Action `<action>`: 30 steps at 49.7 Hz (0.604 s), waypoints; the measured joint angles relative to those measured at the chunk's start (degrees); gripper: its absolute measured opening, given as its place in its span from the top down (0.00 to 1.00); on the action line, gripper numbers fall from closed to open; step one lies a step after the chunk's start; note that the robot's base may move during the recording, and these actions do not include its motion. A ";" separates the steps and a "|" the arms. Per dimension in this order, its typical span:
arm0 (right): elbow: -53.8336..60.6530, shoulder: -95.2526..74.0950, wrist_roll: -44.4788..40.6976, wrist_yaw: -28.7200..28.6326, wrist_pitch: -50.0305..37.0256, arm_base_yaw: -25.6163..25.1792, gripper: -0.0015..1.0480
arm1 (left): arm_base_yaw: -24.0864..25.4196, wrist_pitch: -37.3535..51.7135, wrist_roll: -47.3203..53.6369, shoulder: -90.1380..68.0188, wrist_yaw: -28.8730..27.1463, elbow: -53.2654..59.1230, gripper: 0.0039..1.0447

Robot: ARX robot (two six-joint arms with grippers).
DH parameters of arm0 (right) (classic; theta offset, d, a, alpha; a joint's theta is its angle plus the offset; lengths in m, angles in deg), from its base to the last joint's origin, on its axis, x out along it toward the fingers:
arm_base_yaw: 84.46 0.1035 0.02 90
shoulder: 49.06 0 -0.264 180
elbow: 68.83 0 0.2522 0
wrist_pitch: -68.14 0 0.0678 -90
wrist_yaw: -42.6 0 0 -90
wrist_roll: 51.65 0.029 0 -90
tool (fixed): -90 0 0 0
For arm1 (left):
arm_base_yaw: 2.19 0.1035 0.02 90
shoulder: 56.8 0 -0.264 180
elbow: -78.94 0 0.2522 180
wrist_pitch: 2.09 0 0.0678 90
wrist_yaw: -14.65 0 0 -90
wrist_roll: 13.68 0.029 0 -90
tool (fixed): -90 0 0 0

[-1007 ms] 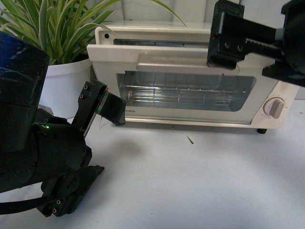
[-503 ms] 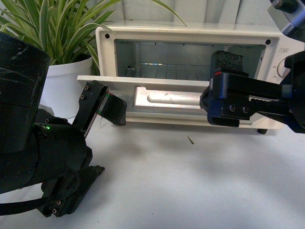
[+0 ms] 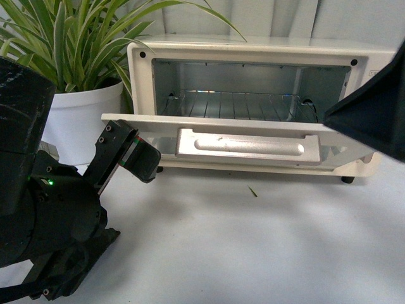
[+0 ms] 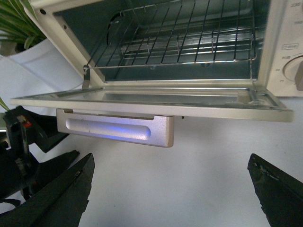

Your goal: Open oven

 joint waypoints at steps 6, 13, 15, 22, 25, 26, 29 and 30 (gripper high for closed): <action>1.27 3.32 1.55 -0.66 0.98 -2.01 0.09 | 0.00 -0.02 0.59 0.26 -0.42 0.35 0.06; 3.63 7.15 2.82 -2.29 2.34 -5.29 0.09 | -0.07 -0.39 1.95 0.46 -0.98 0.50 0.06; 4.09 7.87 3.08 -3.13 2.64 -6.19 0.09 | -0.09 -0.44 2.23 0.50 -0.98 0.55 0.06; 5.31 9.20 3.45 -4.98 2.91 -9.57 0.09 | -0.31 -0.48 2.43 0.98 -1.68 1.09 0.06; 5.55 9.38 3.48 -5.20 3.02 -10.25 0.09 | -0.39 -0.48 2.40 1.22 -1.92 1.42 0.06; 5.64 9.42 3.52 -5.38 3.06 -10.49 0.09 | -0.39 -0.48 2.38 1.31 -1.92 1.53 0.06; 5.81 9.57 3.67 -5.55 3.17 -11.23 0.09 | -0.39 0.22 1.33 1.53 -1.14 2.08 0.06; 5.81 9.60 3.67 -5.57 3.17 -11.32 0.09 | -0.39 0.24 1.31 1.62 -1.01 2.16 0.06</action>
